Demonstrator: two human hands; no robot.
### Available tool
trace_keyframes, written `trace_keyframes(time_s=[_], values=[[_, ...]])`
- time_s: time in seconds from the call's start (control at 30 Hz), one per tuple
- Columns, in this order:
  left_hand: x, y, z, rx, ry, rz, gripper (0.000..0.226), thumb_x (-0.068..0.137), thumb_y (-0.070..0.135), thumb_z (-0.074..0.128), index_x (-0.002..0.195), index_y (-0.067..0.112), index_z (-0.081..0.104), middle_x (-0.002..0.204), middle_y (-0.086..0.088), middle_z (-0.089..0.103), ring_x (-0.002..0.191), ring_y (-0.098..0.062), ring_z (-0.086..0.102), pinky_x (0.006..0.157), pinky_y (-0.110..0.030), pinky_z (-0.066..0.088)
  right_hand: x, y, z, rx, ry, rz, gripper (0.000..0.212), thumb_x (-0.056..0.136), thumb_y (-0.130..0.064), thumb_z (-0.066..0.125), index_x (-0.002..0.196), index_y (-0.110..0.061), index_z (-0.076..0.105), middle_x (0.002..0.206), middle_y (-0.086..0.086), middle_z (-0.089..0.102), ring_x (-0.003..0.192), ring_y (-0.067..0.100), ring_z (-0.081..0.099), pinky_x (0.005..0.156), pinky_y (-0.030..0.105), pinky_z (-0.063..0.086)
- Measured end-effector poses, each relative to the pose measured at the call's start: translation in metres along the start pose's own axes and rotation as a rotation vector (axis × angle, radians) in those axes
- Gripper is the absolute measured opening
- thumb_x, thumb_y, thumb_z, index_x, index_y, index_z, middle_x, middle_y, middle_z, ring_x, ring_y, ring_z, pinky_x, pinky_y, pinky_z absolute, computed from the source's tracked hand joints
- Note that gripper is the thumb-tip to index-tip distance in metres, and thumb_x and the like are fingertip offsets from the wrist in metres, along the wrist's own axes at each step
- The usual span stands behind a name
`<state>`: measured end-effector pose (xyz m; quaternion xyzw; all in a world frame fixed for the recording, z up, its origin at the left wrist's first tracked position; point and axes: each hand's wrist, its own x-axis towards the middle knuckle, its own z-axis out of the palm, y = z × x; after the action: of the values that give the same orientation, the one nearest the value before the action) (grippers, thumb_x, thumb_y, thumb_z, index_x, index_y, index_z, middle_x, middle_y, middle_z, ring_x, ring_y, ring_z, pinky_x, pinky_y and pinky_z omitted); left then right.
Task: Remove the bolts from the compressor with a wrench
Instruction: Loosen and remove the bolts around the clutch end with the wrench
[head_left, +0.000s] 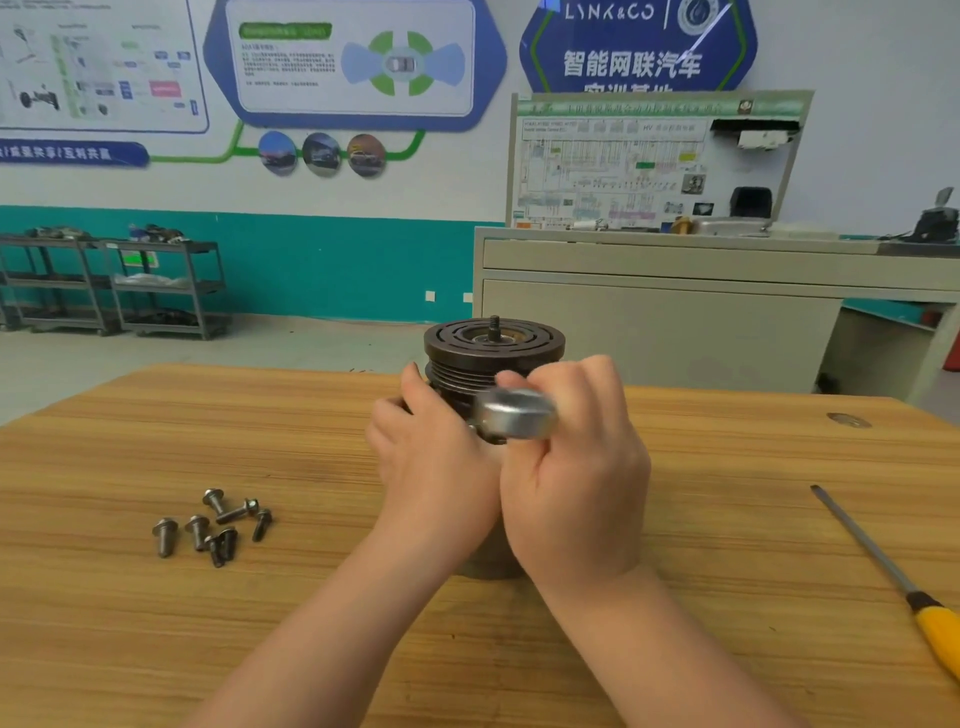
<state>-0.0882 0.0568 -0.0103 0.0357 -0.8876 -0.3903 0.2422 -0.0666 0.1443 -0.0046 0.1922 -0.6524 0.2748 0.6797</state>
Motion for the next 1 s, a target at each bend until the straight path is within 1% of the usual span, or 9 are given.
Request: trace_keyframes(time_s=[0.1,0.17,0.23,0.37,0.47,0.57,0.67,0.83,1.0], values=[[-0.005,0.002,0.004,-0.077,0.093,0.011,0.128,0.049,0.07,0.063,0.151,0.019,0.005,0.134,-0.009,0.026,0.126,-0.025,0.022,0.108,-0.04,0.026,0.0,0.015,-0.006,0.356,0.156,0.235,0.036,0.104,-0.036,0.031,0.086,-0.009,0.047,0.072,0.002,0.052,0.058,0.014,0.049,0.055,0.022,0.041],[-0.008,0.0,0.008,-0.096,0.157,0.048,0.129,0.047,0.069,0.068,0.151,0.02,0.01,0.125,-0.007,0.028,0.121,-0.024,0.024,0.105,-0.039,0.027,0.005,0.024,-0.006,0.548,0.277,0.452,0.021,0.104,-0.031,0.03,0.089,-0.018,0.038,0.069,0.004,0.056,0.048,0.017,0.047,0.049,0.023,0.04],[-0.007,-0.005,0.011,-0.087,0.201,0.077,0.127,0.046,0.072,0.066,0.149,0.023,0.013,0.116,0.0,0.023,0.115,-0.018,0.024,0.101,-0.036,0.027,0.012,0.036,-0.005,0.684,0.334,0.721,0.018,0.104,-0.024,0.027,0.088,-0.021,0.035,0.06,0.001,0.06,0.038,0.014,0.043,0.041,0.02,0.035],[-0.011,-0.005,0.015,-0.142,0.222,0.097,0.122,0.047,0.071,0.065,0.148,0.021,0.017,0.122,-0.002,0.028,0.115,-0.014,0.022,0.098,-0.032,0.023,0.03,0.068,-0.007,0.974,0.173,1.311,0.023,0.107,-0.023,0.03,0.09,-0.014,0.041,0.051,0.003,0.061,0.035,0.013,0.044,0.037,0.017,0.033],[-0.014,-0.005,0.016,-0.221,0.212,0.109,0.118,0.05,0.065,0.069,0.148,0.02,0.019,0.134,-0.008,0.03,0.122,-0.016,0.022,0.099,-0.029,0.02,0.032,0.075,-0.01,1.111,0.107,1.494,0.02,0.106,-0.023,0.038,0.092,-0.012,0.047,0.055,0.005,0.063,0.039,0.01,0.047,0.037,0.018,0.037],[-0.016,-0.006,0.016,-0.273,0.208,0.127,0.116,0.052,0.06,0.072,0.148,0.02,0.02,0.141,-0.008,0.03,0.129,-0.016,0.021,0.1,-0.026,0.016,0.031,0.068,-0.012,1.201,0.254,1.451,0.02,0.105,-0.023,0.039,0.093,-0.01,0.046,0.059,0.007,0.066,0.045,0.012,0.055,0.043,0.021,0.045],[-0.015,-0.007,0.017,-0.29,0.203,0.155,0.114,0.055,0.056,0.076,0.149,0.02,0.02,0.142,-0.006,0.03,0.132,-0.017,0.02,0.104,-0.028,0.017,0.037,0.061,-0.019,1.19,0.32,1.242,0.018,0.107,-0.02,0.034,0.093,-0.011,0.042,0.064,0.006,0.068,0.05,0.015,0.06,0.049,0.025,0.05],[-0.016,-0.006,0.016,-0.297,0.216,0.151,0.111,0.055,0.057,0.074,0.147,0.021,0.023,0.143,-0.002,0.031,0.134,-0.015,0.019,0.108,-0.029,0.017,0.032,0.048,-0.025,0.688,0.184,0.629,0.013,0.104,-0.022,0.036,0.093,-0.026,0.04,0.073,-0.002,0.063,0.046,0.011,0.055,0.049,0.022,0.047],[-0.017,-0.005,0.016,-0.305,0.23,0.148,0.112,0.054,0.059,0.072,0.147,0.022,0.024,0.143,-0.001,0.031,0.133,-0.013,0.019,0.106,-0.028,0.017,0.019,0.041,-0.019,0.563,0.058,0.332,0.012,0.101,-0.043,0.042,0.097,-0.054,0.045,0.076,-0.006,0.063,0.053,0.008,0.058,0.053,0.024,0.049]])
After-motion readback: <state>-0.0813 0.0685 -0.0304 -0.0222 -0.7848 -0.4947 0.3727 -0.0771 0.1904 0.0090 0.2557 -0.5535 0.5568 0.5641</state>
